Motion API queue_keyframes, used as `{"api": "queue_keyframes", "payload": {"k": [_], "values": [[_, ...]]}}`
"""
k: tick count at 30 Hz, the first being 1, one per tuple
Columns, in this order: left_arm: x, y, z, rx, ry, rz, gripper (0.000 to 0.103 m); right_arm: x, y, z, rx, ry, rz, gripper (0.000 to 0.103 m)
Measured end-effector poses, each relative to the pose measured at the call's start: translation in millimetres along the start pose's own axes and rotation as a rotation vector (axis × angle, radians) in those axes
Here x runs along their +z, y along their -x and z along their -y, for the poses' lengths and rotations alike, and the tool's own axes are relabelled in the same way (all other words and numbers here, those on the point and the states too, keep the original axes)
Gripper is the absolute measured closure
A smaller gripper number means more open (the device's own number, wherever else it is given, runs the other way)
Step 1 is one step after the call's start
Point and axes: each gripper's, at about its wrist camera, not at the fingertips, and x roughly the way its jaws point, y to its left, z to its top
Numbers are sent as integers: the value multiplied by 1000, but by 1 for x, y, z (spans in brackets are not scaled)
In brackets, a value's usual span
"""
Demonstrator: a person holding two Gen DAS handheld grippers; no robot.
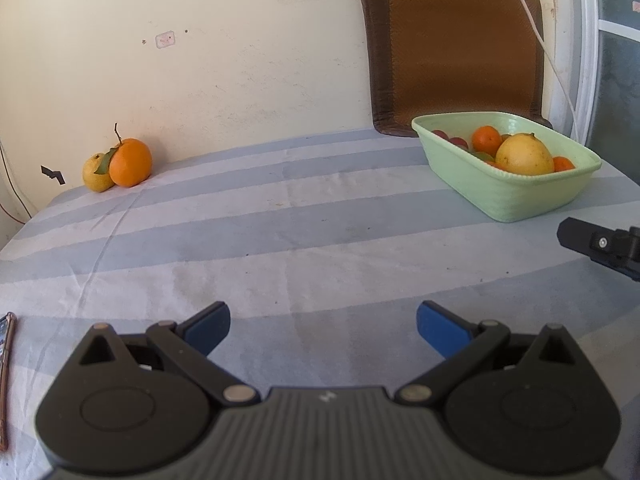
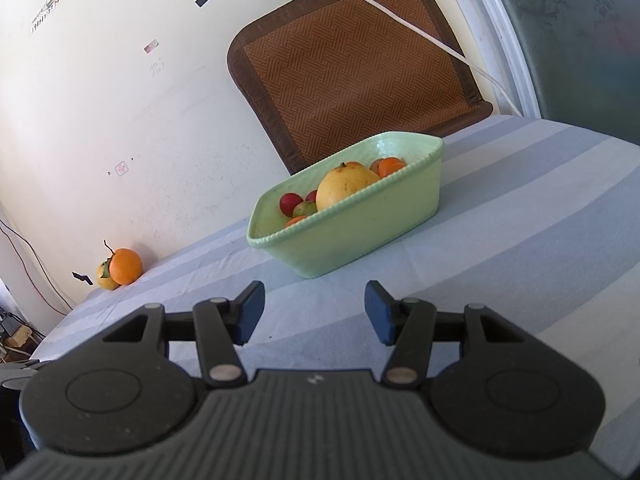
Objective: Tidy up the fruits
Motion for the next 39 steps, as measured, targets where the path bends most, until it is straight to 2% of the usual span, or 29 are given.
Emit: {"api": "queue_keyframes", "payload": {"k": [8,15,24,39], "values": [[1,-4,-3,22,24,-33,0,0,0,-1,-1,0,1,45],[0,-2,-4,30,10,-19,0,0,0,-1,-2,0,1,45],[-3,-11,-15,-21,82,-90,0,0,-1,-1,-3,3,0,45],[-2,-10,-7,23,68,-110,0,-1,0,0,8,-3,3,45]]}}
